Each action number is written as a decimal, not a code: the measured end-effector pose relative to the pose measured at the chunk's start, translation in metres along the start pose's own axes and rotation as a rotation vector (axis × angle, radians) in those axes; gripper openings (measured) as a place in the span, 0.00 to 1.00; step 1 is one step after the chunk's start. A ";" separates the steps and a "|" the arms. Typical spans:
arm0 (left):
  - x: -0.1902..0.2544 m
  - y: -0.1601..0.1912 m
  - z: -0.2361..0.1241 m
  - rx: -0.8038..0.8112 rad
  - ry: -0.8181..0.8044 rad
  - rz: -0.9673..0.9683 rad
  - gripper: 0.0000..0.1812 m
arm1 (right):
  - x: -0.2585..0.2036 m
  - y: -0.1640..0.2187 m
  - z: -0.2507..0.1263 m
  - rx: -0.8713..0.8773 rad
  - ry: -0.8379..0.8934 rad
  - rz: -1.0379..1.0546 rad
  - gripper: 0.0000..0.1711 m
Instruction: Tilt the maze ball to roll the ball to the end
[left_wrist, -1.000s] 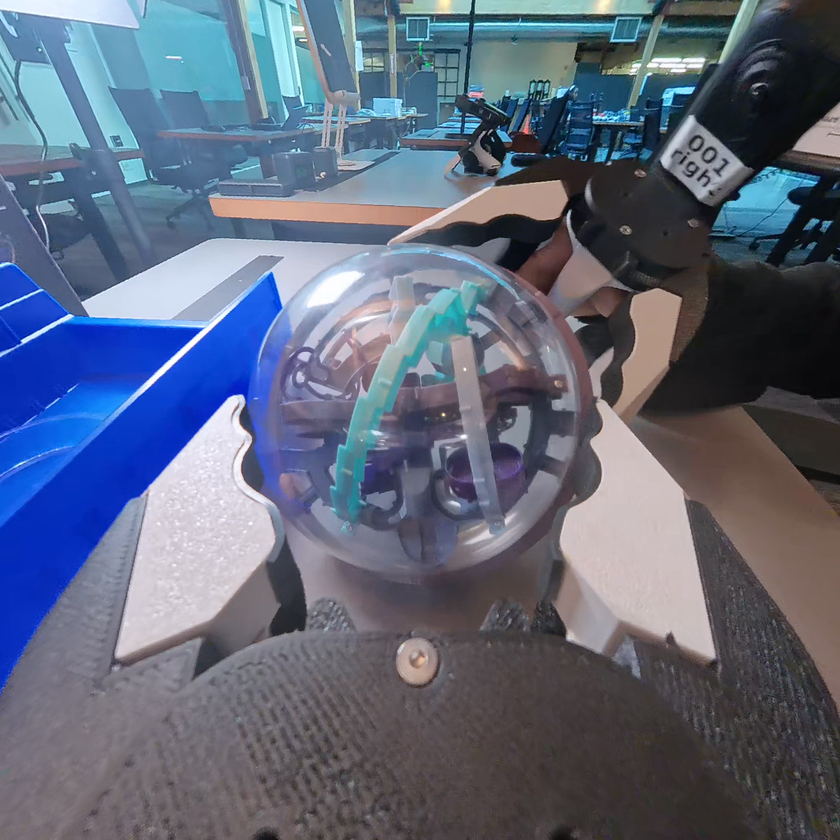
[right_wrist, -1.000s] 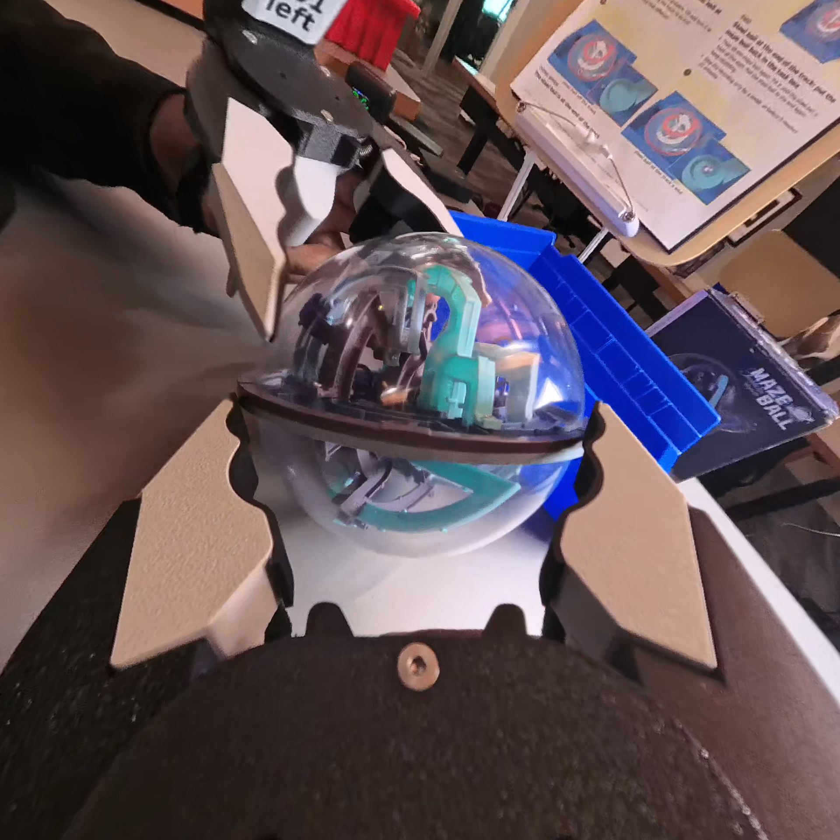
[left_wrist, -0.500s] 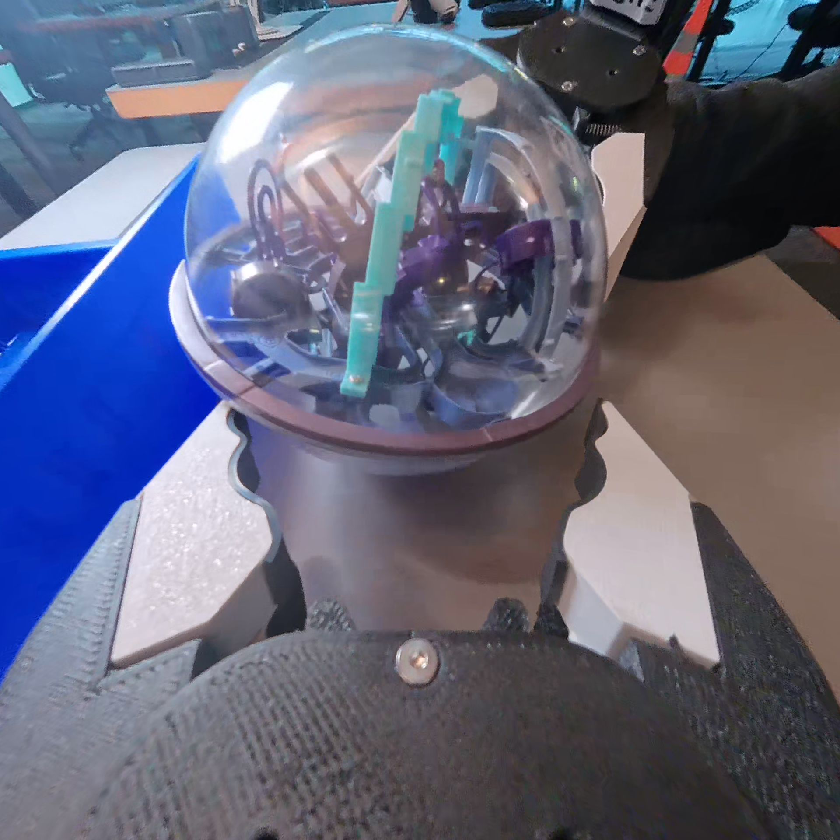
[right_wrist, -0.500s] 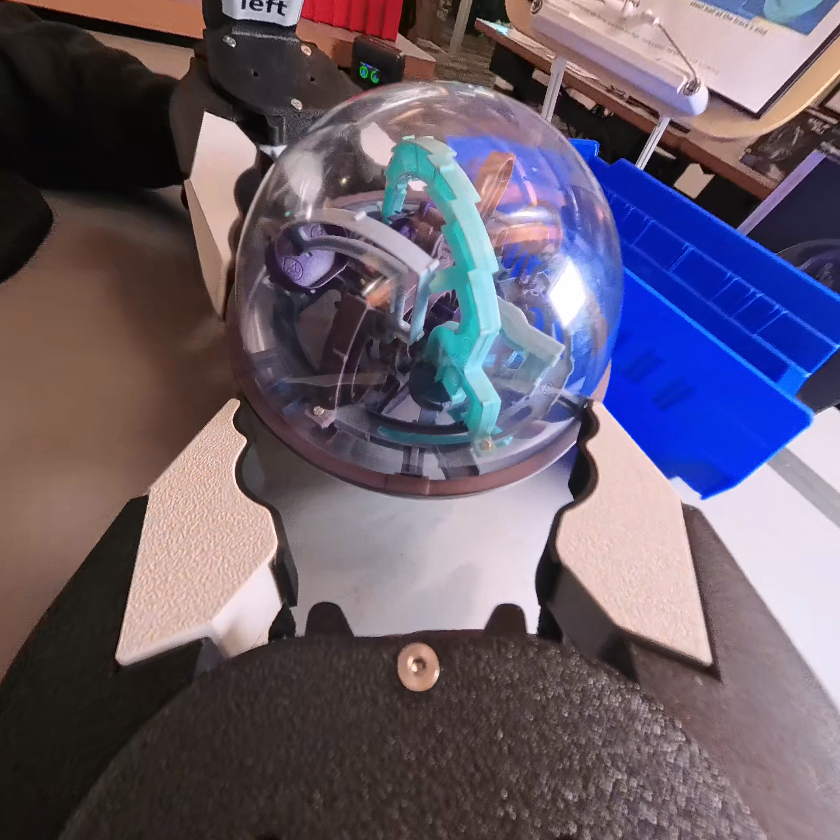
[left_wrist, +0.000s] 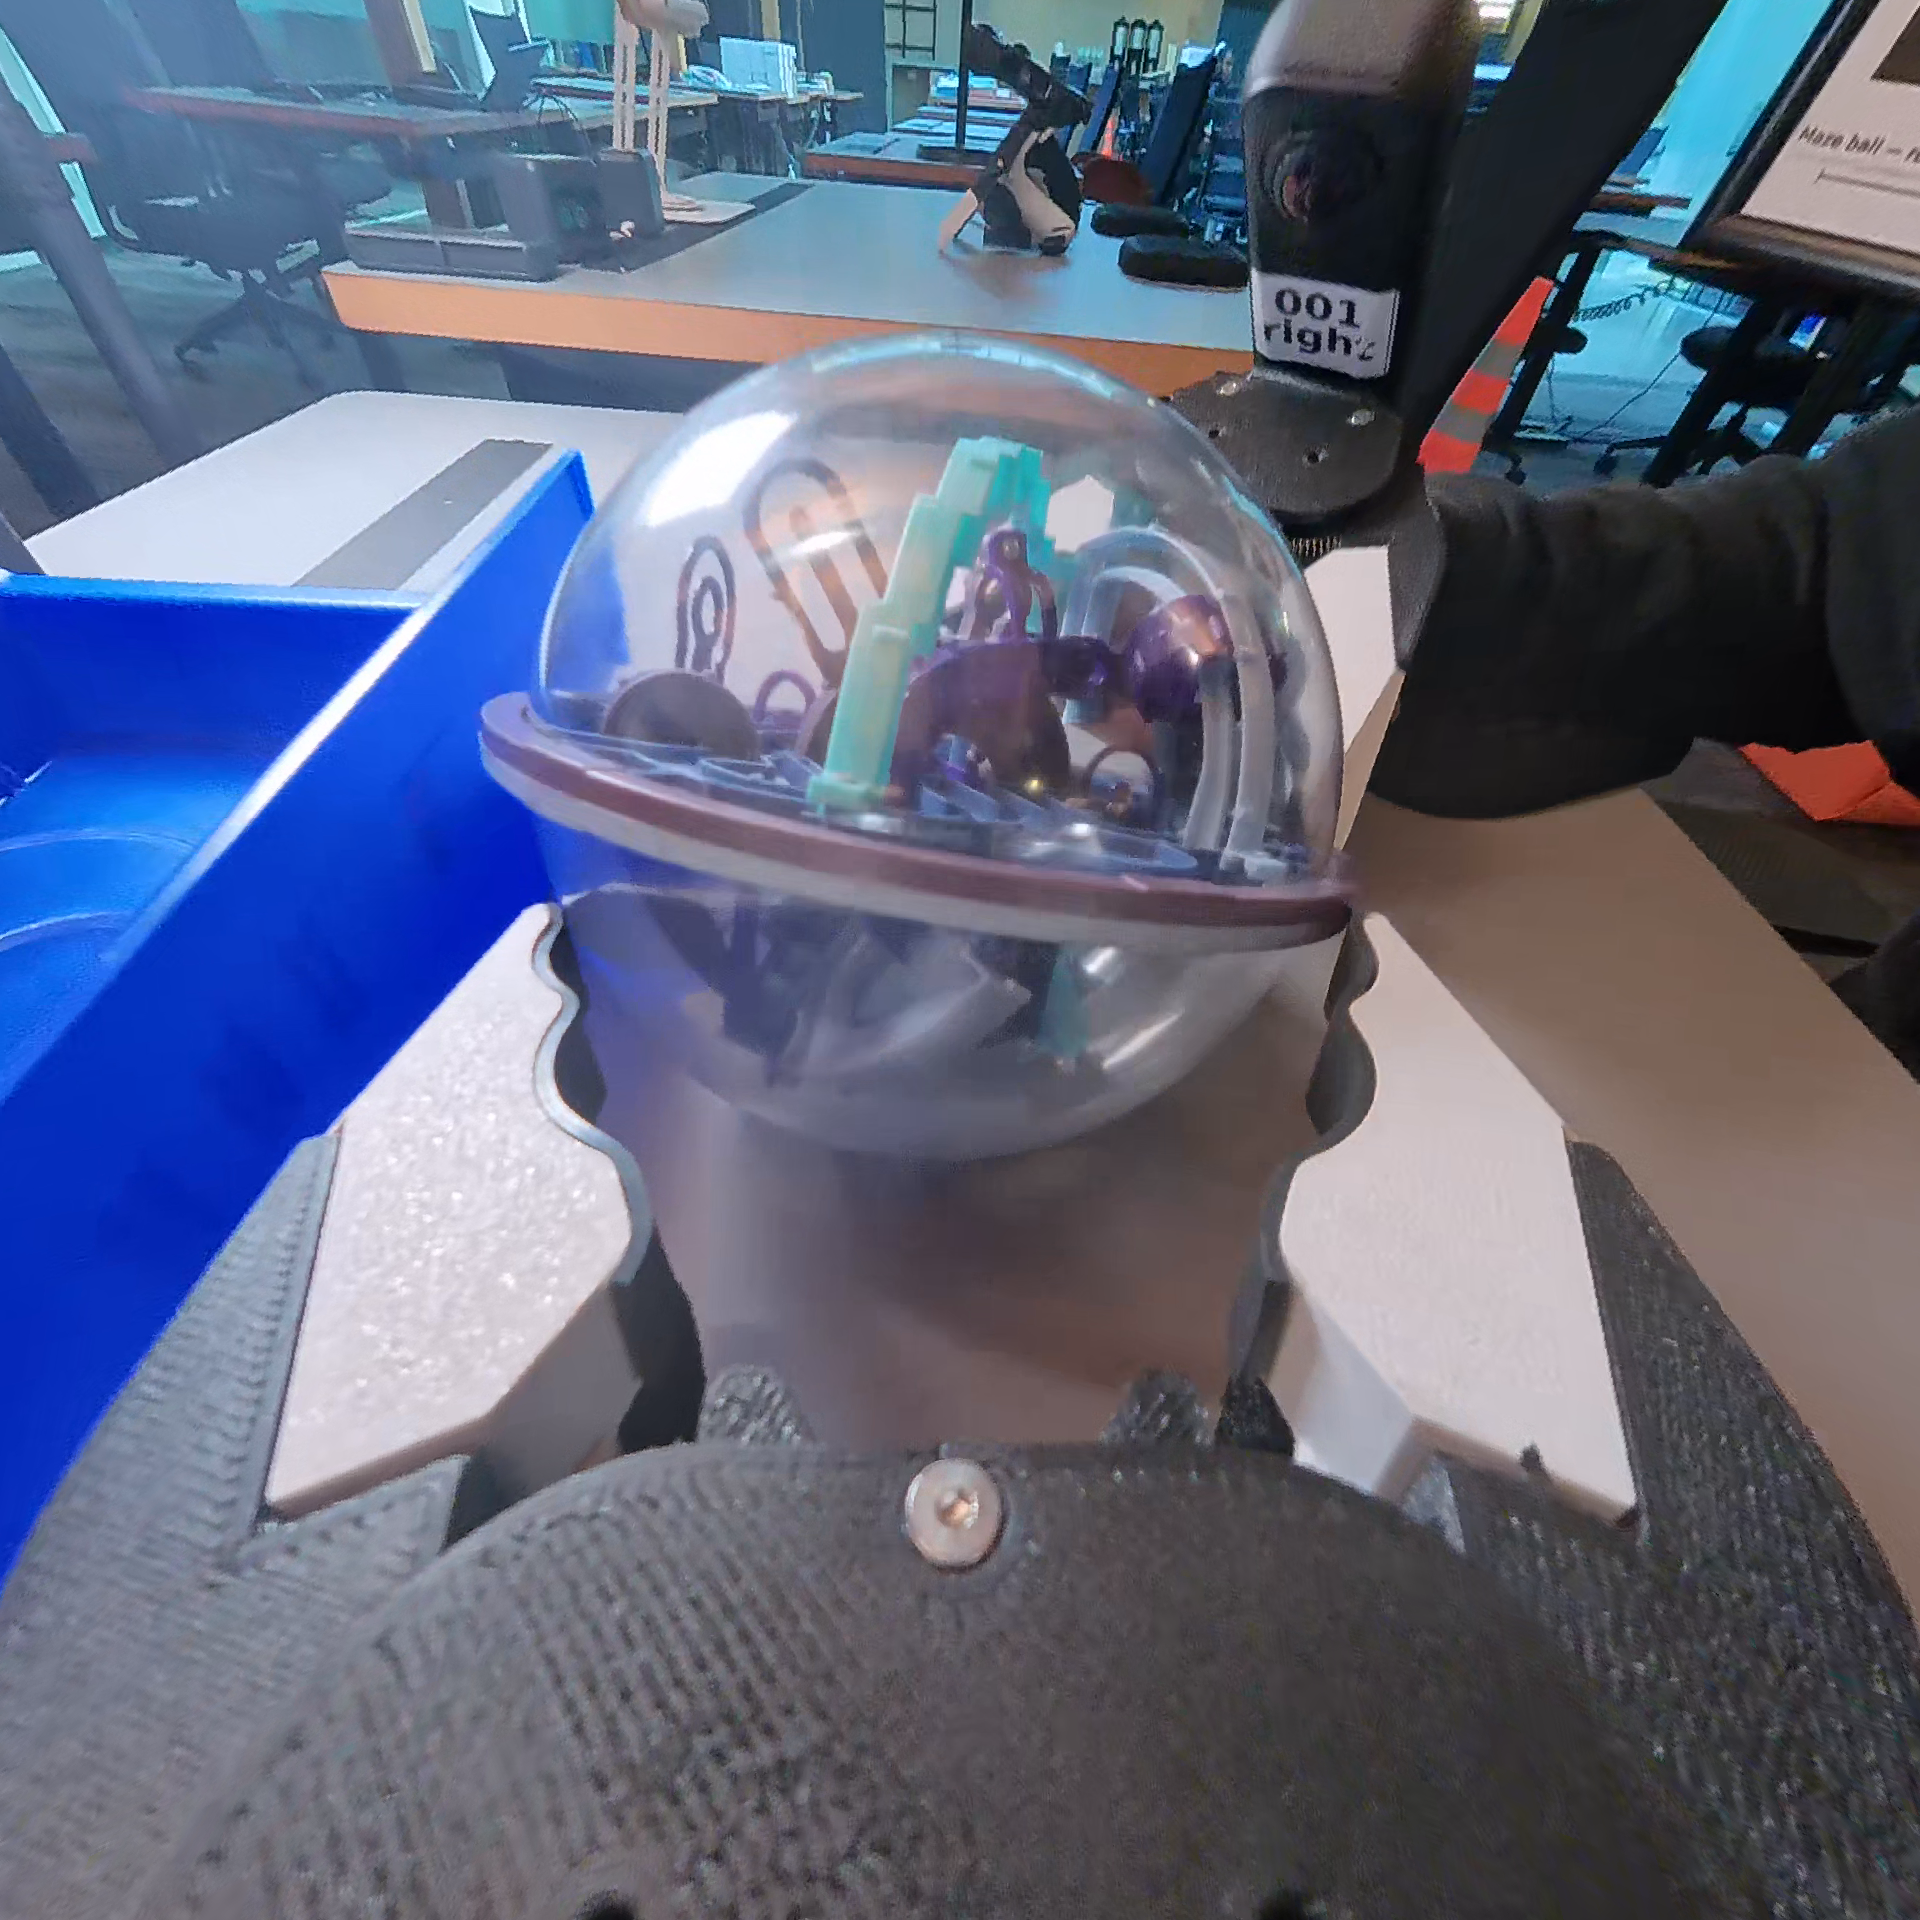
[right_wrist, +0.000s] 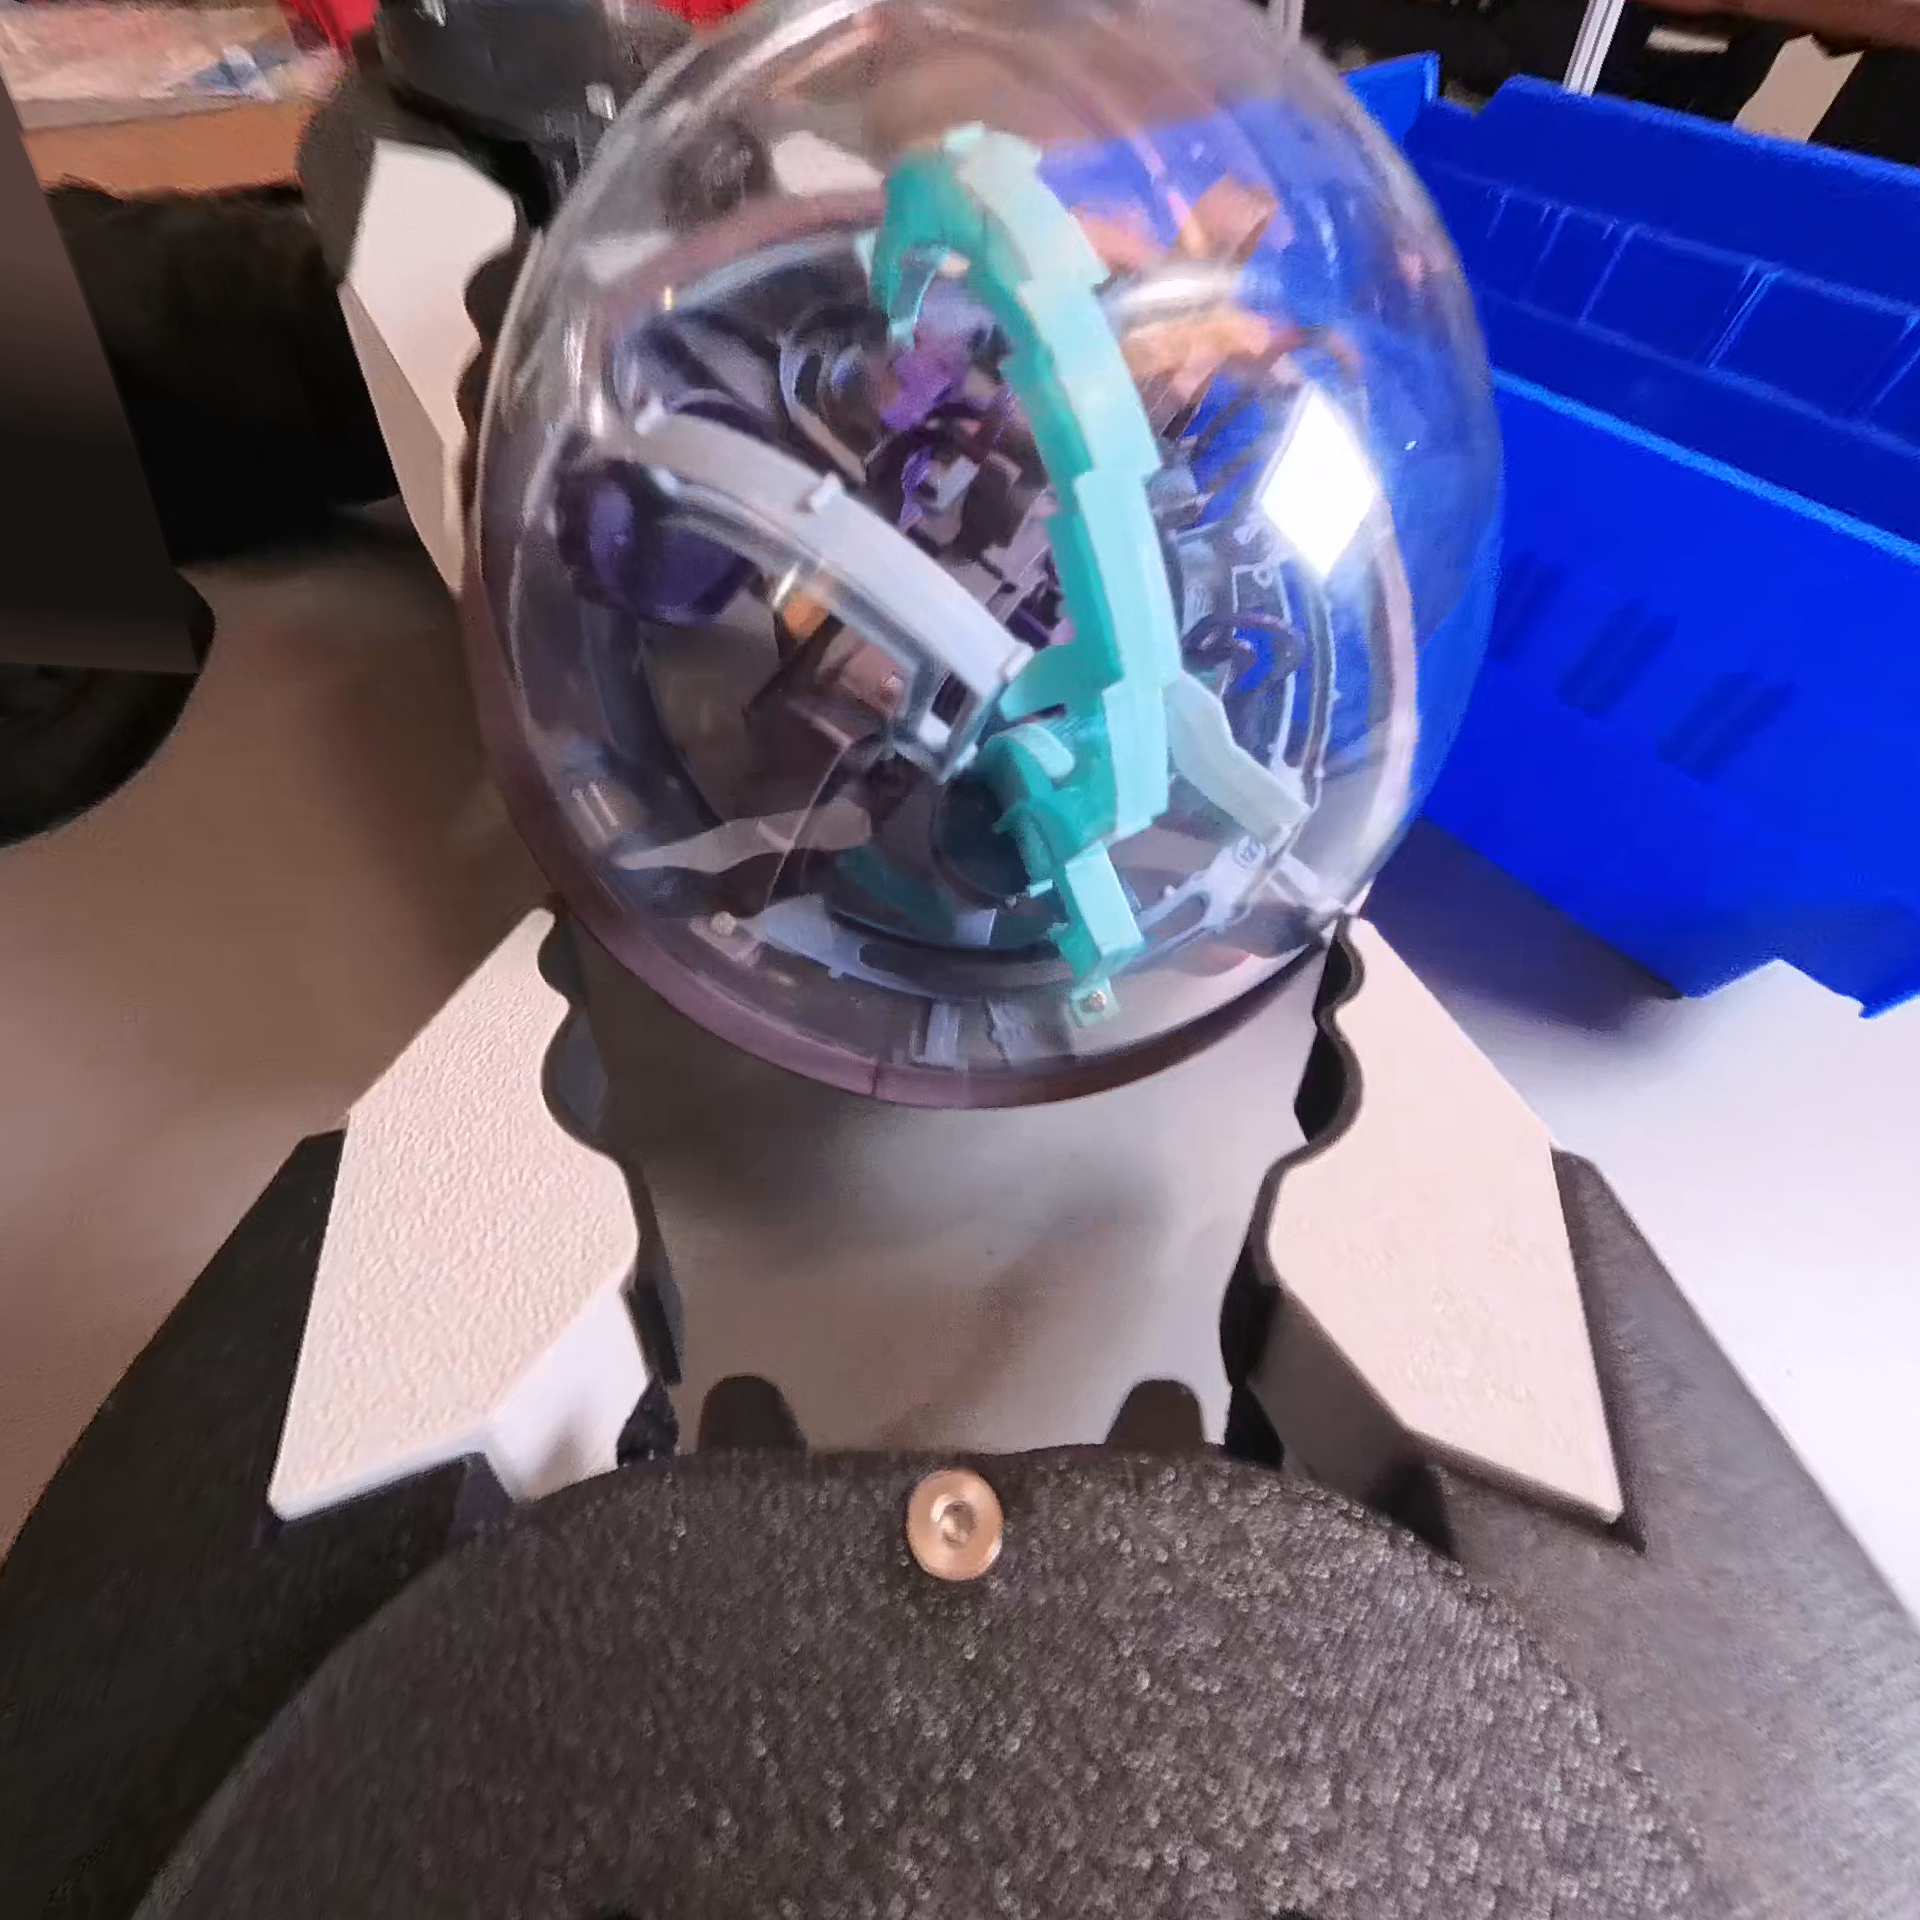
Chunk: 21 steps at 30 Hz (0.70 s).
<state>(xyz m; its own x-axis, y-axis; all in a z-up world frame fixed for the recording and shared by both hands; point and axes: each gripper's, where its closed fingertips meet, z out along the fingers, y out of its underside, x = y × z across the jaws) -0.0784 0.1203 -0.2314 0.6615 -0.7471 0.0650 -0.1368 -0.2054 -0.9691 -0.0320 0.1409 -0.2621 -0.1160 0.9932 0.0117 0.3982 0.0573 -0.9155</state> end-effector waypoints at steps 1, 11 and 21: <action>-0.001 -0.001 0.000 -0.001 0.004 -0.013 0.76 | 0.001 0.004 0.000 -0.028 0.011 -0.021 0.79; -0.010 -0.028 0.018 0.034 0.005 -0.040 0.72 | 0.020 -0.040 -0.026 0.099 0.209 -0.256 0.85; -0.023 -0.020 0.035 0.010 0.060 -0.023 0.76 | 0.048 -0.033 -0.035 0.210 0.138 0.061 0.81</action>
<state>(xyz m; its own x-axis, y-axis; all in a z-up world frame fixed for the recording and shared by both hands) -0.0651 0.1634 -0.2218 0.6189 -0.7790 0.1010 -0.1142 -0.2165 -0.9696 -0.0191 0.1904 -0.2175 0.0335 0.9994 -0.0045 0.2008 -0.0111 -0.9796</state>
